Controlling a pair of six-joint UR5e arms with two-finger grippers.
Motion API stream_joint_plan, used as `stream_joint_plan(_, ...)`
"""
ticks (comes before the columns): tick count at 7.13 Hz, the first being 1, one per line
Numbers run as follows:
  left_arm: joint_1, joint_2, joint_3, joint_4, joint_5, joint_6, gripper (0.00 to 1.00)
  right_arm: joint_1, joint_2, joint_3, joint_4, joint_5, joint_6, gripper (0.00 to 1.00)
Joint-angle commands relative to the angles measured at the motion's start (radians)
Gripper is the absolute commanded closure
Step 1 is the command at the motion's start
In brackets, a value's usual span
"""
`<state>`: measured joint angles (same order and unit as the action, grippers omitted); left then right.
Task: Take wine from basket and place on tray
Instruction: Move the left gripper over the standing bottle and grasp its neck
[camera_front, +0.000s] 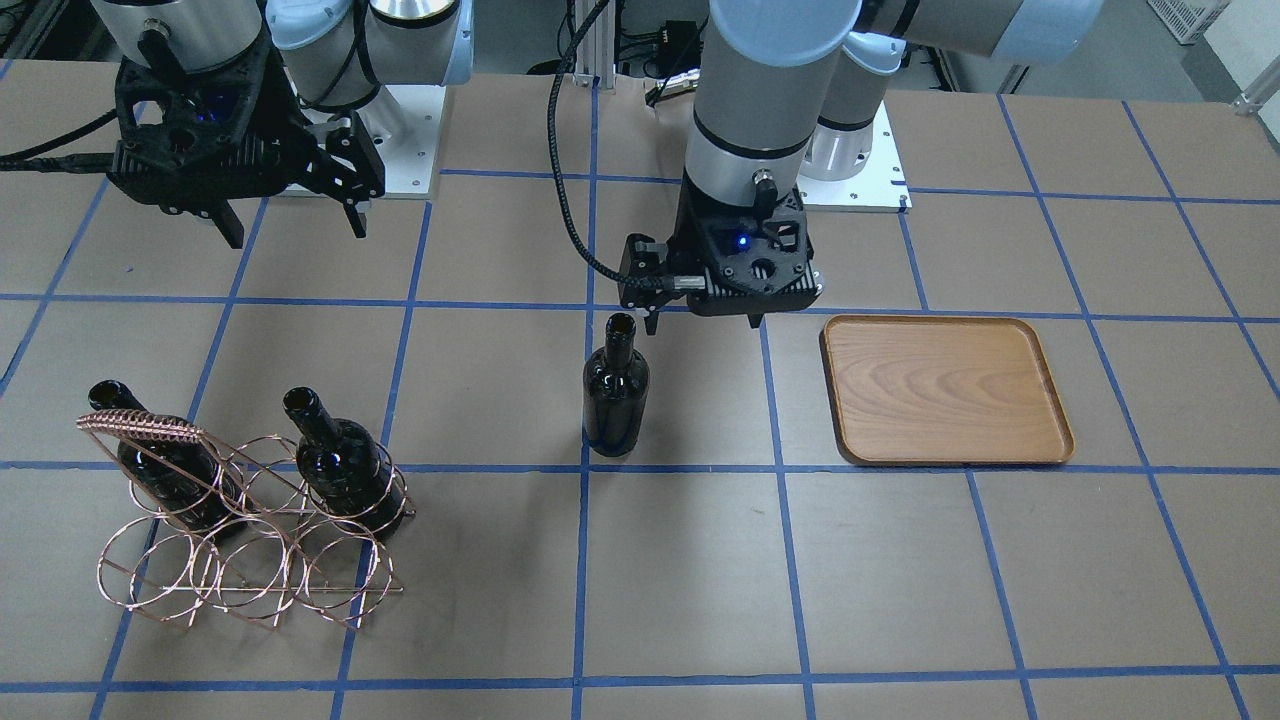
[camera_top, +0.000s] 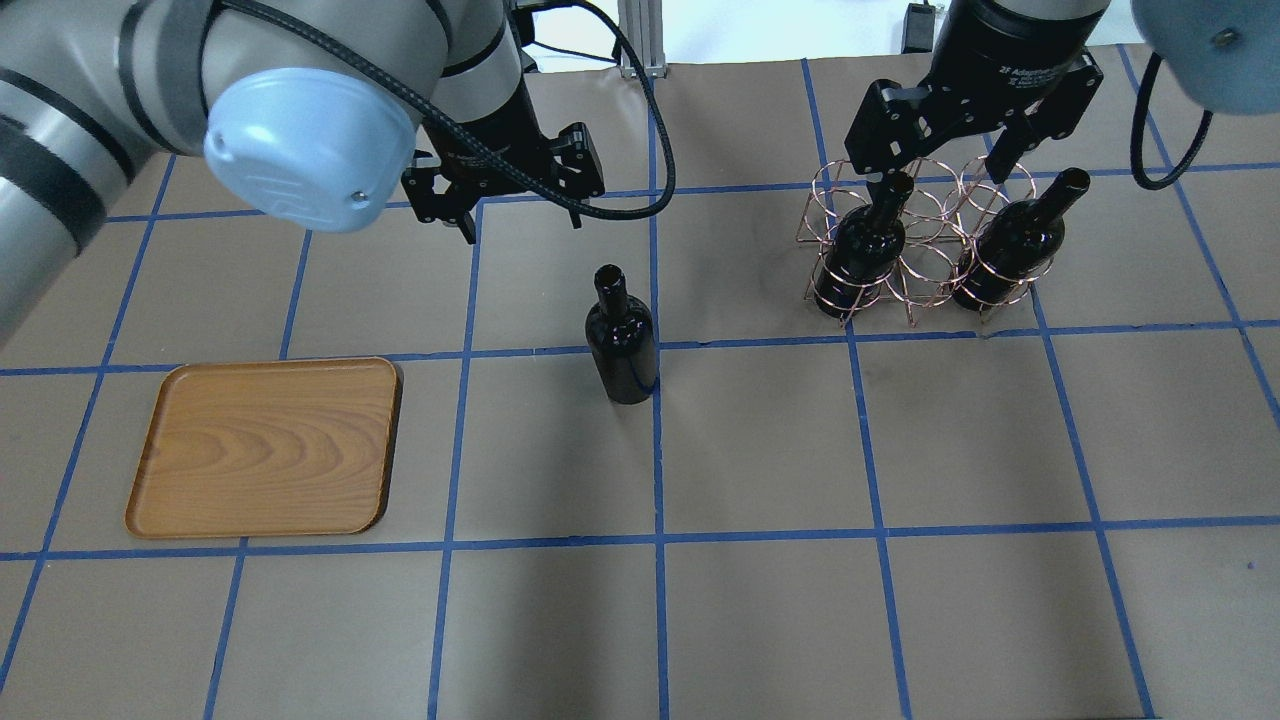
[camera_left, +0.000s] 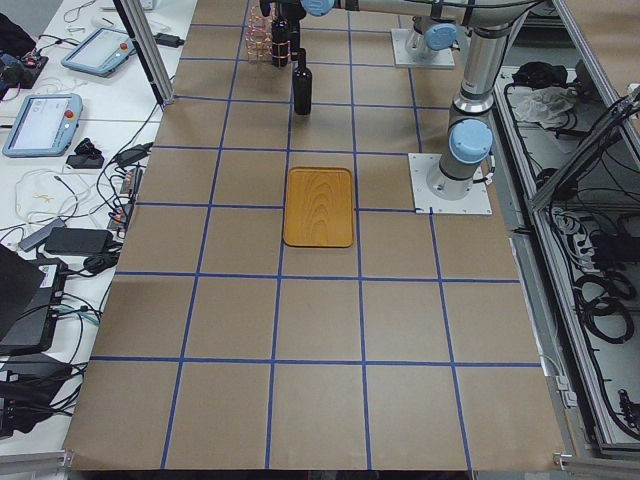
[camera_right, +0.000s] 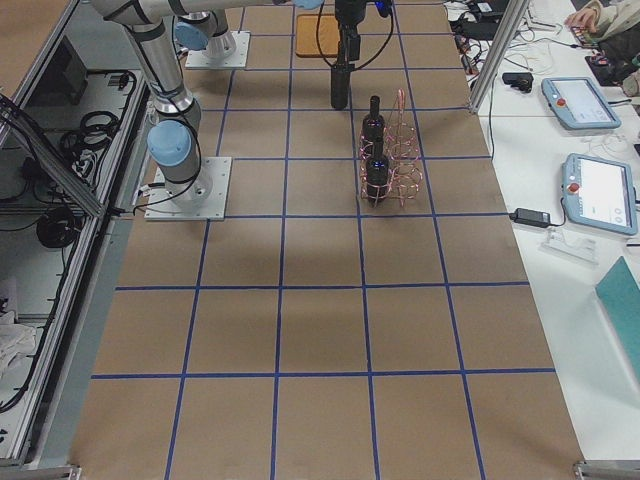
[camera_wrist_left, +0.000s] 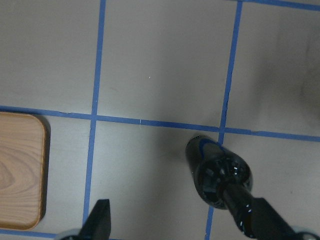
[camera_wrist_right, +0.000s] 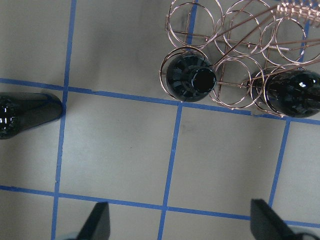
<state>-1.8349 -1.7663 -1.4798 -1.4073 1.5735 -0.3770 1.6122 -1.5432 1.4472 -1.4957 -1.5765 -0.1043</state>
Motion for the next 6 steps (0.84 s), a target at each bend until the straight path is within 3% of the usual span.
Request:
stream_joint_plan(1, -0.053, -0.065, 0.003, 0.033, -0.006, -0.031, 0.01, 0.0, 0.0, 0.001, 0.0, 0.001, 0.0, 0.0)
stream_joint_plan(3, -0.078, -0.093, 0.001, 0.047, -0.032, -0.046, 0.04, 0.0, 0.0, 0.001, -0.001, -0.002, 0.001, 0.0)
stream_joint_plan(4, -0.098, -0.093, -0.001, 0.042, -0.032, -0.049, 0.12, 0.0, 0.0, 0.001, 0.0, 0.0, 0.001, 0.0)
stream_joint_plan(5, -0.099, -0.09, 0.001, 0.041, -0.035, -0.051, 0.29, 0.0, 0.0, 0.001, 0.0, 0.0, 0.001, 0.0)
stream_joint_plan(6, -0.099, -0.081, -0.005, 0.033, -0.035, -0.048, 0.54, 0.0, 0.0, 0.001, 0.0, 0.001, 0.001, 0.0)
